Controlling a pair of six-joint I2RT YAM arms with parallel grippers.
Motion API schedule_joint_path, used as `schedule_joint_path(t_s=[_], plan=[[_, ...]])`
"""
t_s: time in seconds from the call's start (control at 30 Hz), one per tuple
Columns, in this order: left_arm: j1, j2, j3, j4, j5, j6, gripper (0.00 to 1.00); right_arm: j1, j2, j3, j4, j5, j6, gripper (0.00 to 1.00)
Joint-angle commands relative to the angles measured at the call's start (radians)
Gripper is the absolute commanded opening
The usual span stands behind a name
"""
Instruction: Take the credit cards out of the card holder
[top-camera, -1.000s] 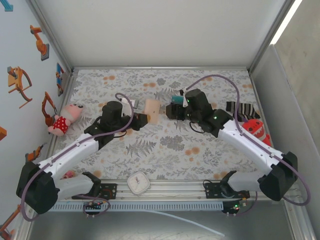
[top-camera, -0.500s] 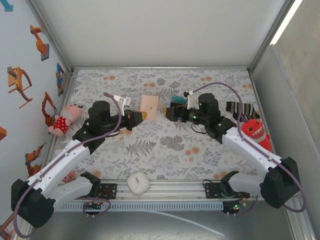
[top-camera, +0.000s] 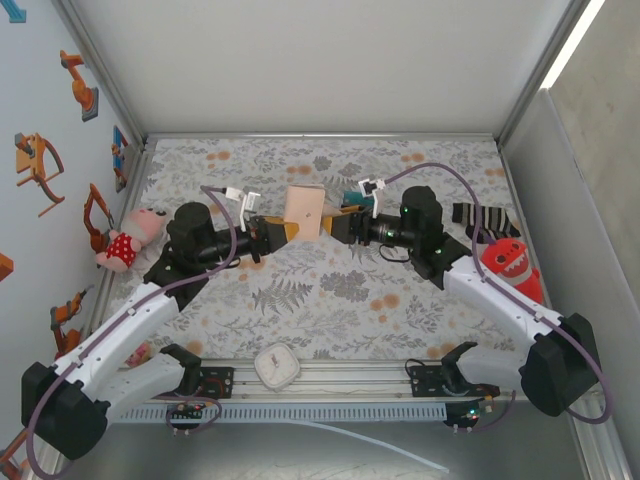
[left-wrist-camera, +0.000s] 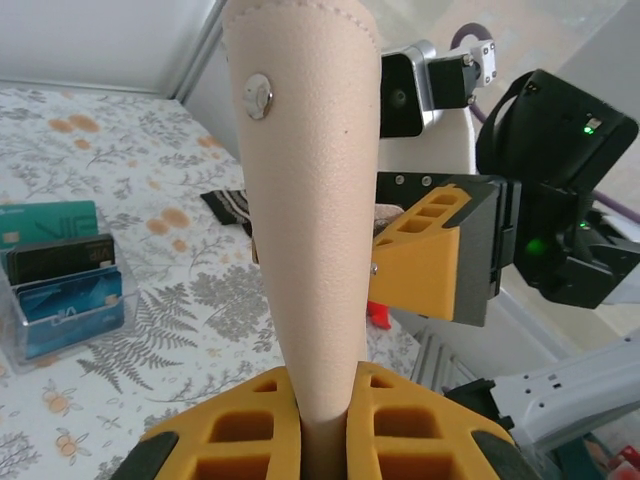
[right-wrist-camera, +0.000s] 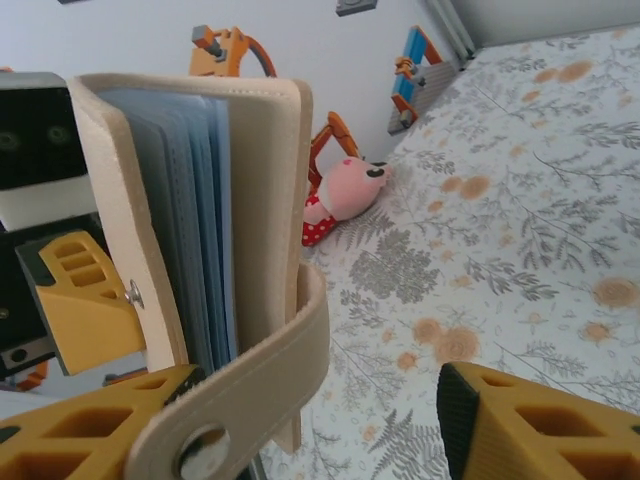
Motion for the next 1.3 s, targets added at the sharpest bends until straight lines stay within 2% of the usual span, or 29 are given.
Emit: schedule_joint_path(t_s=[0.0,0.37,0.6,0.7,0.83,0.9,0.97,1.13,1.27], plan=[[0.006,0.006,-0.005,0.133,0.083,-0.042,0.00,-0.002,-0.008,-0.003,0.061,-0.049,0.001,0.46],[0.009,0.033,-0.008,0.187,0.116,-0.081,0.00,-0.002,-0.017,-0.024,0.173,-0.140,0.046,0.34],[0.007,0.045,-0.008,0.213,0.149,-0.097,0.00,-0.002,0.002,-0.023,0.211,-0.158,0.080,0.19],[0.007,0.050,-0.008,0.221,0.159,-0.102,0.00,-0.002,0.016,-0.026,0.254,-0.167,0.109,0.16],[0.006,0.062,-0.013,0.228,0.164,-0.111,0.01,-0.002,0.027,-0.022,0.279,-0.174,0.127,0.07],[0.007,0.072,-0.015,0.226,0.163,-0.114,0.06,-0.003,0.027,-0.023,0.282,-0.174,0.128,0.00],[0.008,0.083,-0.007,0.202,0.162,-0.111,0.16,-0.002,0.023,-0.023,0.276,-0.167,0.126,0.00],[0.008,0.116,0.025,0.136,0.152,-0.093,0.32,-0.002,-0.006,-0.022,0.198,-0.110,0.093,0.00],[0.004,0.148,0.040,0.129,0.152,-0.093,0.40,-0.002,-0.029,-0.014,0.121,-0.053,0.051,0.00]])
